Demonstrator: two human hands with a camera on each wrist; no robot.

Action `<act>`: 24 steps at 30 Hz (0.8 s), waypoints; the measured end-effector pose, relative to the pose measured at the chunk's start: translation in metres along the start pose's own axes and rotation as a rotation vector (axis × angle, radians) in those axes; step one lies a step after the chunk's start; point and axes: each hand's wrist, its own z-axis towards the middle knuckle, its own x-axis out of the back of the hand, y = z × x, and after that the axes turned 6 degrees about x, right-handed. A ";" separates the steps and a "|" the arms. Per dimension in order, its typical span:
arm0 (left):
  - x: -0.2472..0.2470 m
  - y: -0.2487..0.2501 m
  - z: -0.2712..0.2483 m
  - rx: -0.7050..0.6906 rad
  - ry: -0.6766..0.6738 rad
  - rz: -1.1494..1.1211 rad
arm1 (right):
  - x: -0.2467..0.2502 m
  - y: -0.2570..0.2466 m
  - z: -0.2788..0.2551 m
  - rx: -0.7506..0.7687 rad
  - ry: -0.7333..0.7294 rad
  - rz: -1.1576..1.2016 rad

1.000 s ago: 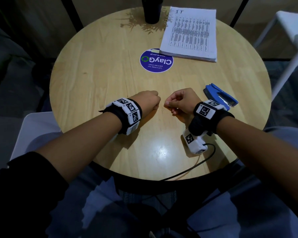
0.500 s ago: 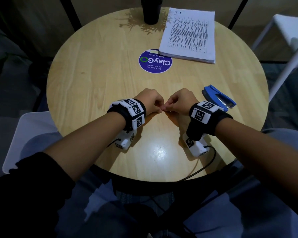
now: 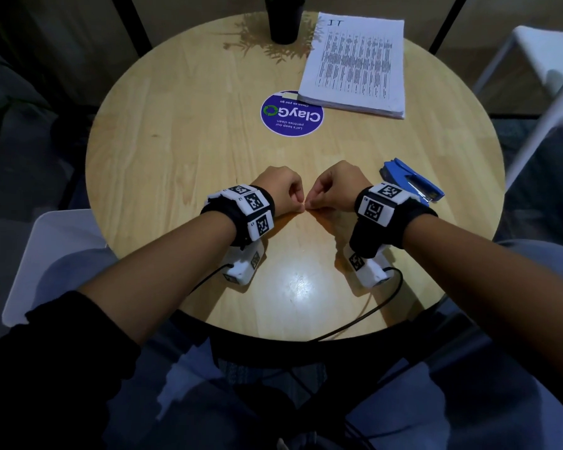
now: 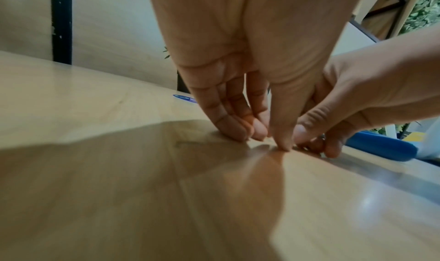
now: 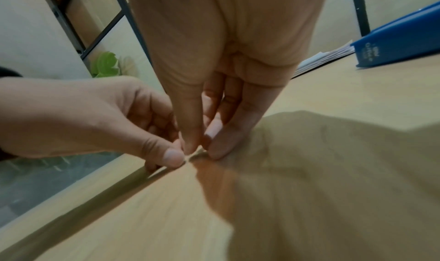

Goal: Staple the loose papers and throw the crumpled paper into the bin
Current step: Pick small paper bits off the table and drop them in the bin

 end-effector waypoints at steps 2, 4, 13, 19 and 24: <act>0.001 -0.003 -0.001 0.011 0.002 -0.045 | 0.005 0.005 -0.002 0.024 -0.002 0.025; -0.001 -0.005 -0.003 0.007 -0.016 -0.061 | 0.009 0.011 -0.006 0.041 -0.020 0.050; 0.002 -0.005 0.001 0.029 0.026 -0.096 | 0.013 0.008 -0.003 0.121 -0.056 0.053; 0.001 -0.008 0.001 0.043 0.033 -0.066 | 0.009 0.011 -0.002 0.081 -0.005 -0.046; 0.001 -0.002 0.003 0.037 0.048 -0.041 | 0.010 0.011 -0.003 0.101 -0.052 -0.126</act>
